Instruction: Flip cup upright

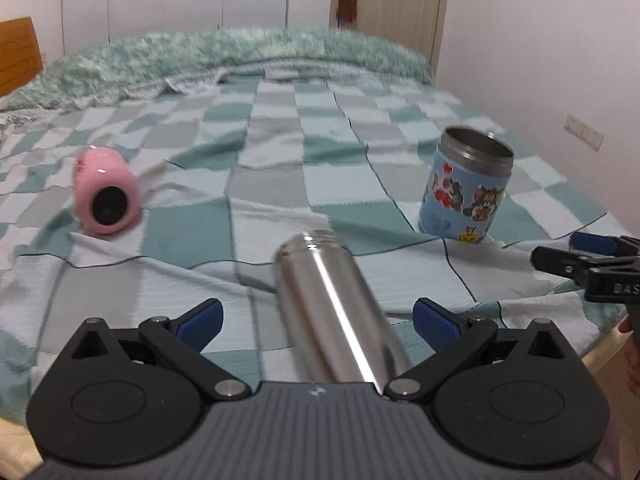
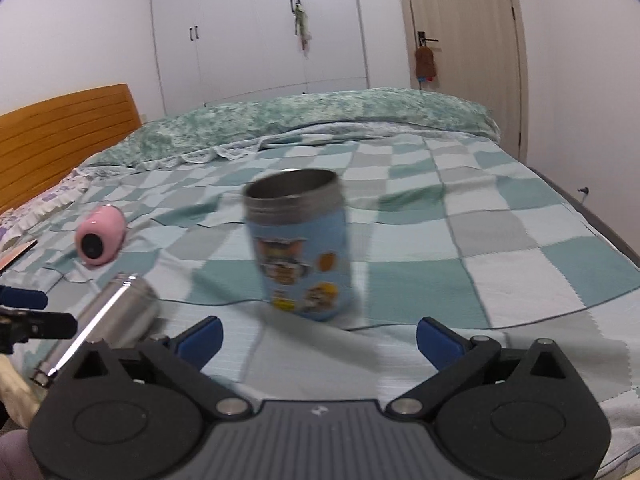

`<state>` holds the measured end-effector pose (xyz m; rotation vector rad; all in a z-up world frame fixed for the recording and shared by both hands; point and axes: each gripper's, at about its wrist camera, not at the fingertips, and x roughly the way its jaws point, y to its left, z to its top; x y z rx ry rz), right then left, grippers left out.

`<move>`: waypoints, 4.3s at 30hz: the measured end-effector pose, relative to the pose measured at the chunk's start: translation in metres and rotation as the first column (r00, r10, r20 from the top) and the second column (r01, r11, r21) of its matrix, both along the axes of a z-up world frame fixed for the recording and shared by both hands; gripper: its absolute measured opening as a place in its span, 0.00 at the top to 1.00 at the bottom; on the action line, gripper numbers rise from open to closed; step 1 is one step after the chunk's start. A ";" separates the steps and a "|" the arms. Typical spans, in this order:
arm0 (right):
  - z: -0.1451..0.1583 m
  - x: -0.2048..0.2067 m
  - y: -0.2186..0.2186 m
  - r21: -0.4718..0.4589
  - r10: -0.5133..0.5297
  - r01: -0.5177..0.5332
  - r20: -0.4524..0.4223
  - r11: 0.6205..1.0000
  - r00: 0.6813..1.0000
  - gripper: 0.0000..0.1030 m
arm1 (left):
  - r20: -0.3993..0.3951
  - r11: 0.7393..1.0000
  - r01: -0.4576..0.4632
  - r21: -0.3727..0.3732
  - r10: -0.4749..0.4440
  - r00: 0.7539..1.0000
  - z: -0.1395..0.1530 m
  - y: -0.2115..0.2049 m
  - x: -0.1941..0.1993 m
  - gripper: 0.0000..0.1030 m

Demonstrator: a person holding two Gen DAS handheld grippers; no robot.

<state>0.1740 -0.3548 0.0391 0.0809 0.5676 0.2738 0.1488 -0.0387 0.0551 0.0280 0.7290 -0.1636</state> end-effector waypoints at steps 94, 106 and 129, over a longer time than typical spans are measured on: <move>0.028 -0.097 0.042 -0.026 -0.006 0.015 0.306 1.000 0.952 0.00 | 0.444 0.999 -0.036 0.008 0.029 0.896 0.047 0.014 -0.078 0.00; -0.013 -0.150 0.066 -0.127 0.015 0.029 0.336 0.992 0.942 0.00 | 0.434 0.991 -0.129 -0.041 0.134 0.891 -0.012 0.033 -0.142 0.00; -0.044 -0.169 0.068 -0.129 -0.012 0.075 0.433 0.989 0.901 0.00 | 0.526 0.981 -0.190 -0.045 0.185 0.830 -0.056 0.030 -0.155 0.00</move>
